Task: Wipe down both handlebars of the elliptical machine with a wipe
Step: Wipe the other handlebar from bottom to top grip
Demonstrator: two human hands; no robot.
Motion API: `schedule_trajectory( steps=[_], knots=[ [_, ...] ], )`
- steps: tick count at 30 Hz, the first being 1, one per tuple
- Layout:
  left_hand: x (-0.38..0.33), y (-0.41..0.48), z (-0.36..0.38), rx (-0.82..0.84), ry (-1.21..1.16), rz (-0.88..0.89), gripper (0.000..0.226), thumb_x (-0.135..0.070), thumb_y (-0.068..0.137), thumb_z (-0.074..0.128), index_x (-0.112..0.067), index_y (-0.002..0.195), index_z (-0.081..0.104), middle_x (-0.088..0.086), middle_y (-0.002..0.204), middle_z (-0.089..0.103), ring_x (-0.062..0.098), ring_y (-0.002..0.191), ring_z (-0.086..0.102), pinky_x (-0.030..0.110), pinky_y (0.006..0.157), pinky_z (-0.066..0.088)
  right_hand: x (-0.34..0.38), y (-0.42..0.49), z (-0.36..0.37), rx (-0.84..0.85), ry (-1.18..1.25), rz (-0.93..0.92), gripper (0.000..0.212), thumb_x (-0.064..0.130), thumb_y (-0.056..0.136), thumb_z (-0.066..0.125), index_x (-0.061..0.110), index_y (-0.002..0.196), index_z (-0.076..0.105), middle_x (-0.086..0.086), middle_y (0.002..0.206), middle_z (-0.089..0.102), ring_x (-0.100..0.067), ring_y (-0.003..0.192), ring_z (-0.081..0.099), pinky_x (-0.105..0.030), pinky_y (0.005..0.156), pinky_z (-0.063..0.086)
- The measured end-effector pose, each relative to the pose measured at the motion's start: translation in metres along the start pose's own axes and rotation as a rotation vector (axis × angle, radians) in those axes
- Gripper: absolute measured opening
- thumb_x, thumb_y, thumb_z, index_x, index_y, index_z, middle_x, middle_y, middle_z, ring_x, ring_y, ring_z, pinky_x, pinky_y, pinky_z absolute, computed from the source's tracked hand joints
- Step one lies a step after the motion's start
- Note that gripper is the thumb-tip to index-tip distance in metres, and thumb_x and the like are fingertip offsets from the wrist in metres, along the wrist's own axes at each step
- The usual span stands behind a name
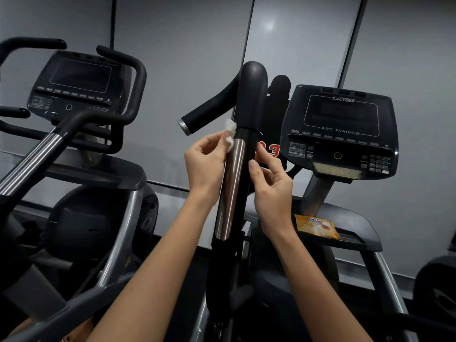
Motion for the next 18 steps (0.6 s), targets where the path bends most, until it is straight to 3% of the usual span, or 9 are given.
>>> schedule_trajectory(
  steps=[2,4,6,9,12,15,18],
  knots=[
    [0.014,0.005,0.000,0.096,-0.087,-0.219,0.013,-0.013,0.094,0.054,-0.008,0.094,0.066,-0.002,0.064,0.057,0.003,0.049,0.052,0.014,0.046,0.046,0.000,0.000,0.000,-0.002,-0.003,-0.005,0.036,0.009,0.094,0.051,0.040,0.112,0.051,-0.001,0.113,0.057,-0.010,0.099,0.061,-0.019,0.082,0.050],
    [0.020,0.006,-0.003,0.178,-0.089,-0.318,0.017,-0.016,0.095,0.051,-0.007,0.096,0.066,0.002,0.066,0.052,0.006,0.050,0.045,0.013,0.040,0.039,0.000,0.000,0.000,-0.009,-0.005,-0.007,0.037,0.009,0.094,0.052,0.040,0.112,0.051,0.002,0.111,0.057,-0.008,0.099,0.060,-0.018,0.083,0.050],
    [0.019,0.003,-0.006,0.183,-0.116,-0.291,0.013,-0.014,0.093,0.055,-0.009,0.093,0.067,-0.001,0.061,0.053,0.003,0.047,0.045,0.011,0.041,0.040,-0.001,0.000,0.000,-0.013,-0.003,-0.011,0.038,0.008,0.093,0.052,0.041,0.111,0.051,0.003,0.111,0.057,-0.011,0.100,0.060,-0.020,0.084,0.050],
    [0.006,-0.011,-0.013,0.096,-0.038,-0.034,0.003,-0.009,0.083,0.067,-0.011,0.085,0.069,-0.002,0.070,0.067,0.004,0.062,0.062,0.013,0.061,0.051,-0.002,0.000,0.000,-0.019,-0.003,-0.025,0.037,0.008,0.093,0.052,0.039,0.114,0.051,0.005,0.110,0.056,-0.013,0.103,0.060,-0.020,0.085,0.049],
    [-0.005,-0.017,-0.010,0.047,0.041,0.108,0.002,-0.010,0.083,0.068,-0.012,0.083,0.069,-0.002,0.074,0.069,0.002,0.066,0.065,0.014,0.066,0.052,-0.003,-0.001,0.000,-0.029,0.004,-0.028,0.037,0.008,0.093,0.052,0.036,0.117,0.049,0.008,0.109,0.056,-0.011,0.103,0.059,-0.016,0.082,0.049],
    [0.001,0.002,-0.004,0.053,0.003,-0.036,0.007,-0.010,0.089,0.061,-0.012,0.085,0.067,-0.005,0.066,0.065,0.004,0.059,0.060,0.016,0.061,0.052,-0.002,-0.001,0.001,-0.026,0.009,-0.026,0.037,0.007,0.094,0.051,0.034,0.118,0.049,0.005,0.110,0.055,-0.010,0.102,0.059,-0.014,0.079,0.049],
    [0.011,0.014,0.005,0.207,-0.042,-0.224,0.020,-0.017,0.096,0.051,-0.010,0.084,0.065,0.004,0.068,0.056,0.012,0.057,0.050,0.019,0.050,0.044,-0.001,-0.001,0.001,-0.026,0.002,-0.031,0.037,0.007,0.093,0.051,0.039,0.113,0.050,0.004,0.109,0.055,-0.008,0.099,0.059,-0.013,0.078,0.048]
  ],
)
Point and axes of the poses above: each hand's wrist, its own y-axis towards the middle knuckle, its own z-axis out of the palm, x = y × z, the point moved 5 cm from there along y, towards the middle knuckle
